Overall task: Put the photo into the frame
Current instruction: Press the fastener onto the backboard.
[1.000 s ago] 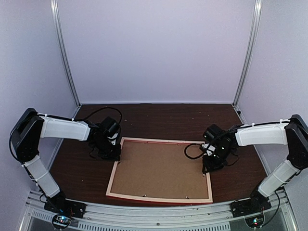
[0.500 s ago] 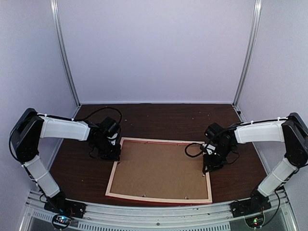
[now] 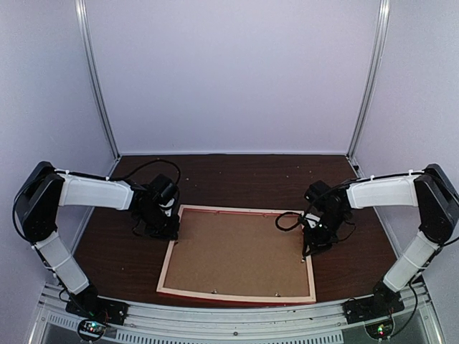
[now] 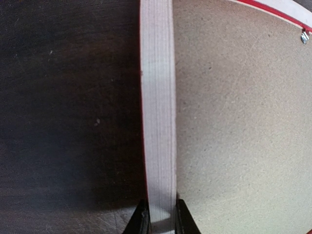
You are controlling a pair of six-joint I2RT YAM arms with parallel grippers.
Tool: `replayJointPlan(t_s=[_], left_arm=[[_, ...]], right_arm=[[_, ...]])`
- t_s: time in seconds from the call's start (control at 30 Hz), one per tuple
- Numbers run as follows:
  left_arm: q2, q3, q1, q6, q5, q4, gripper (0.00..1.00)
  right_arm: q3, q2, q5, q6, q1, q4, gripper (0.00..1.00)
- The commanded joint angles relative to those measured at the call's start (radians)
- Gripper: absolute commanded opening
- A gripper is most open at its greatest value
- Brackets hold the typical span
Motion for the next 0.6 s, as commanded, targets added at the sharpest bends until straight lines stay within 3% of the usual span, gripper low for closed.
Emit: replayJointPlan(t_s=[0.0, 0.33, 0.57], left_arm=[[-0.032, -0.038, -0.014, -0.018, -0.011, -0.023, 0.13], [-0.037, -0.054, -0.054, -0.057, -0.01, 0.002, 0.13], [-0.044, -0.053, -0.063, -0.068, -0.016, 0.003, 0.16]], right_arm=[[0.03, 0.062, -0.004, -0.035, -0.013, 0.019, 0.16], [0.13, 0.144, 0.026, -0.045, -0.04, 0.03, 0.12], [0.16, 0.112, 0.065, -0.048, -0.054, 0.015, 0.21]])
